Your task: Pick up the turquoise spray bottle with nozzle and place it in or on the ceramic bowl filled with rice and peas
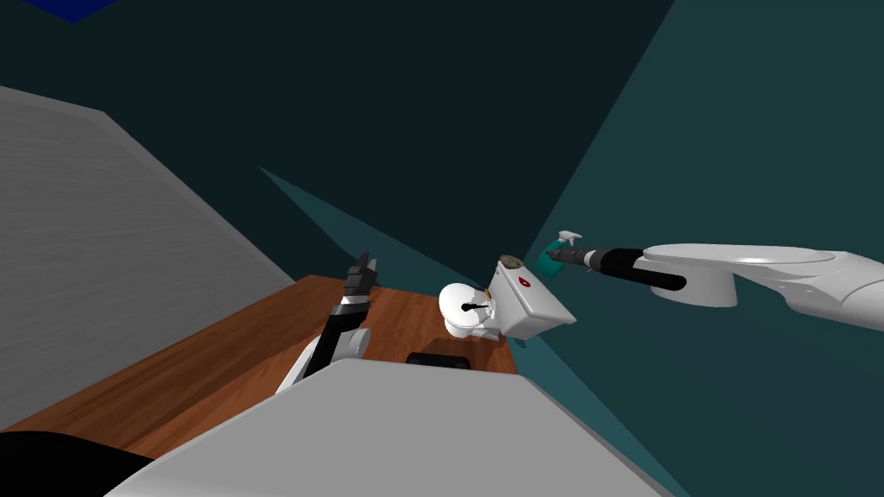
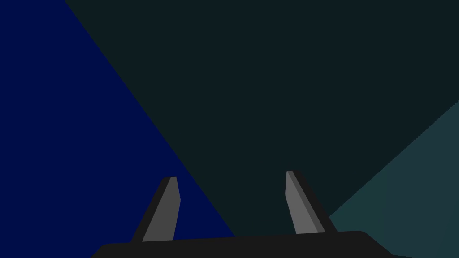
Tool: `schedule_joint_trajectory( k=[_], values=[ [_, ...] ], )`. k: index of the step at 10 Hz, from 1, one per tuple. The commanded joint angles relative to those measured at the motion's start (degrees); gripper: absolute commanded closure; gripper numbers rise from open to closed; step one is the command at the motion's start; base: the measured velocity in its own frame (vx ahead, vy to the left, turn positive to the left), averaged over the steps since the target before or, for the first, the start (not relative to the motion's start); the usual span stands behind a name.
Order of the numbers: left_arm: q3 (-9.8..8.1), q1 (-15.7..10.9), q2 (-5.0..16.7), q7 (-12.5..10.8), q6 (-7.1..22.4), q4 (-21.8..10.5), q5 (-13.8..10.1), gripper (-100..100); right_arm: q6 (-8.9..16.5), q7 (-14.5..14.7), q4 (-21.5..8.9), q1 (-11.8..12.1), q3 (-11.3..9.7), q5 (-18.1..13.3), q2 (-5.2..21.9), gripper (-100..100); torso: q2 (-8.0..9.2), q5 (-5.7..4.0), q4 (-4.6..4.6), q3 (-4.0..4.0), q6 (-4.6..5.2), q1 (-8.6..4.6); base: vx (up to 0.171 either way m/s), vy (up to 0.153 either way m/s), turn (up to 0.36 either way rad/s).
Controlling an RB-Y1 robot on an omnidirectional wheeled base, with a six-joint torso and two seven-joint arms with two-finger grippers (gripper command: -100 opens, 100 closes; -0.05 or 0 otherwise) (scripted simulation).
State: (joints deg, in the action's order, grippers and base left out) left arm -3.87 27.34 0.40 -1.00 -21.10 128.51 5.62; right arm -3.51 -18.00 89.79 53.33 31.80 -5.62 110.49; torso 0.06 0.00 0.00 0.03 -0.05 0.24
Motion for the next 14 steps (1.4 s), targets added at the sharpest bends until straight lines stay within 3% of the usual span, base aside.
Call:
schedule_joint_trajectory(
  k=[1, 2, 3, 6, 7, 8, 9, 13, 14],
  values=[
    [0.00, 0.00, 0.00, 0.00, 0.00, 0.00, 0.00, 0, 0.10, -0.19, 0.09, 1.61, 1.72, 0.39, 0.15, 100, 0.00, 0.00, 0.00, 0.00, 0.00, 0.00, 0.000, 0.000, 0.000],
    [0.00, 0.00, 0.00, 0.00, 0.00, 0.00, 0.00, 0, -1.50, -2.11, -2.42, 2.63, 2.66, 1.09, 2.99, 100, 0.00, 0.00, 0.00, 0.00, 0.00, 0.00, -0.003, -0.003, -0.034],
    [0.00, 0.00, 0.00, 0.00, 0.00, 0.00, 0.00, 0, -1.50, -2.11, -2.42, 2.63, 2.66, 1.09, 3.17, 100, -0.01, 0.02, 0.02, 0.00, 0.00, 0.00, -0.002, -0.005, -0.019],
    [0.00, 0.00, 0.00, 0.00, 0.00, 0.00, 0.00, 0, -4.72, -5.52, -7.60, 4.86, 4.16, 2.47, 8.49, 100, -0.03, 0.00, 0.01, -0.01, -0.02, -0.02, 0.004, -0.010, -0.019],
    [0.00, 0.00, 0.00, 0.00, 0.00, 0.00, 0.00, 0, -4.72, -6.07, -7.62, 4.86, 4.16, 2.47, 9.05, 100, -0.05, 0.02, 0.02, -0.02, -0.01, -0.03, 0.010, -0.015, -0.008],
    [0.00, 0.00, 0.00, 0.00, 0.00, 0.00, 0.00, 0, -6.33, -8.09, -10.27, 6.05, 4.70, 3.15, 11.43, 100, -0.06, -0.01, 0.00, -0.03, -0.02, -0.03, 0.016, -0.018, -0.009],
    [0.00, 0.00, 0.00, 0.00, 0.00, 0.00, 0.00, 0, -6.33, -8.09, -10.27, 6.05, 4.70, 3.15, 11.89, 100, -0.09, -0.01, 0.01, -0.04, -0.02, -0.05, 0.013, -0.015, -0.001],
    [0.00, 0.00, 0.00, 0.00, 0.00, 0.00, 0.00, 0, -11.02, -13.70, -17.38, 9.83, 5.52, 5.07, 18.75, 100, -0.14, -0.02, -0.01, -0.07, -0.01, -0.08, 0.027, -0.023, 0.006],
    [0.00, 0.00, 0.00, 0.00, 0.00, 0.00, 0.00, 0, -11.02, -14.18, -18.23, 9.83, 5.52, 5.07, 19.88, 100, -0.22, -0.06, -0.04, -0.12, -0.01, -0.13, 0.037, -0.033, 0.012]
  ],
)
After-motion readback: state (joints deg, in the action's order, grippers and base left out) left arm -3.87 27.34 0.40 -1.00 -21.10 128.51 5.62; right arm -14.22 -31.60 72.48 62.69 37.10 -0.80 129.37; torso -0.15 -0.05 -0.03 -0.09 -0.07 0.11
